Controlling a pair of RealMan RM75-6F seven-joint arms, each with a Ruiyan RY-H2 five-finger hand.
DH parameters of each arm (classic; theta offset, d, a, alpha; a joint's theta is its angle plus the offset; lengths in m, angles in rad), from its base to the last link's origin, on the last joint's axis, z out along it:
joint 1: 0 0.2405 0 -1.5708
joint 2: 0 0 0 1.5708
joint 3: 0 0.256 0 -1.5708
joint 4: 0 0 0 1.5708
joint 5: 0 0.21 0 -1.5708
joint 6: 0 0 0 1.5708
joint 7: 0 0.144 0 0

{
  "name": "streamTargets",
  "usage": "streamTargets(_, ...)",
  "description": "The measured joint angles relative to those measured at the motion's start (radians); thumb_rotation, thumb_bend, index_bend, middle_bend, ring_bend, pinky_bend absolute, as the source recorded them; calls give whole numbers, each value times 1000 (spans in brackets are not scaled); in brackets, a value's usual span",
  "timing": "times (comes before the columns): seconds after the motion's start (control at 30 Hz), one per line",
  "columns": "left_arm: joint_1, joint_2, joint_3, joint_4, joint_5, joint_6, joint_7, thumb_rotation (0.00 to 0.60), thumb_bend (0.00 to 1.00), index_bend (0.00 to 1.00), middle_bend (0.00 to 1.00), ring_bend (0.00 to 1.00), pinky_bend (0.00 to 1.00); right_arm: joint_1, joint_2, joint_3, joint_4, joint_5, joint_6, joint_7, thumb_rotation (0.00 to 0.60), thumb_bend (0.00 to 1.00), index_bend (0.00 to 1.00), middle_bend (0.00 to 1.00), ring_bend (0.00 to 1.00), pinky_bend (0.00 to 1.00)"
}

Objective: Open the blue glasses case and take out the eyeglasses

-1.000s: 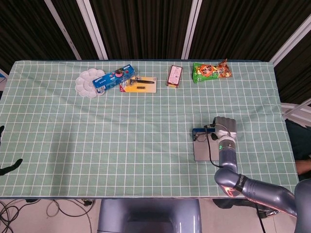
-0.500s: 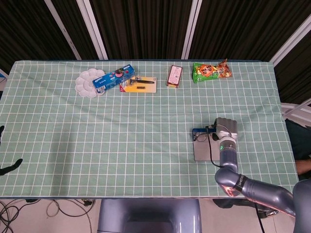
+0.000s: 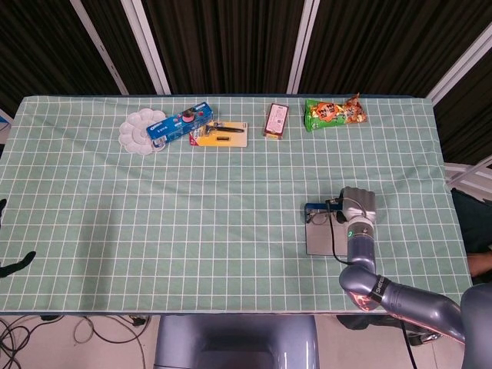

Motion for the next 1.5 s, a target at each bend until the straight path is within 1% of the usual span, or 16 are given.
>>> streamTargets(0.43,-1,0,0,0,-1,-3,0,600,11,0,0,0,0,3,-10,2,8,4,-3,-1,600,506,489,988,1000,978)
streamTargets(0.67,-1,1,-1,-1,-4,-6,-3,600,11,0,0,0,0,4,-7,8,-8,-11,2,8,600,505,527,988,1000,978)
streamTargets(0.8,-1,1,-2,-3,-3,-6,-5,600,11,0,0,0,0,7,-7,17,-19,-10,5,13,600,506,545,988,1000,978)
streamTargets(1.2,-2,4,-1,-5,4,-8,-22,600,11,0,0,0,0,26,-22,46,-59,-10,35,25,600,506,556,988,1000,978)
streamTargets(1.5,-3,10,6,-9,20,-12,-46,600,11,0,0,0,0,65,-73,74,-64,18,76,12,600,505,564,988,1000,978)
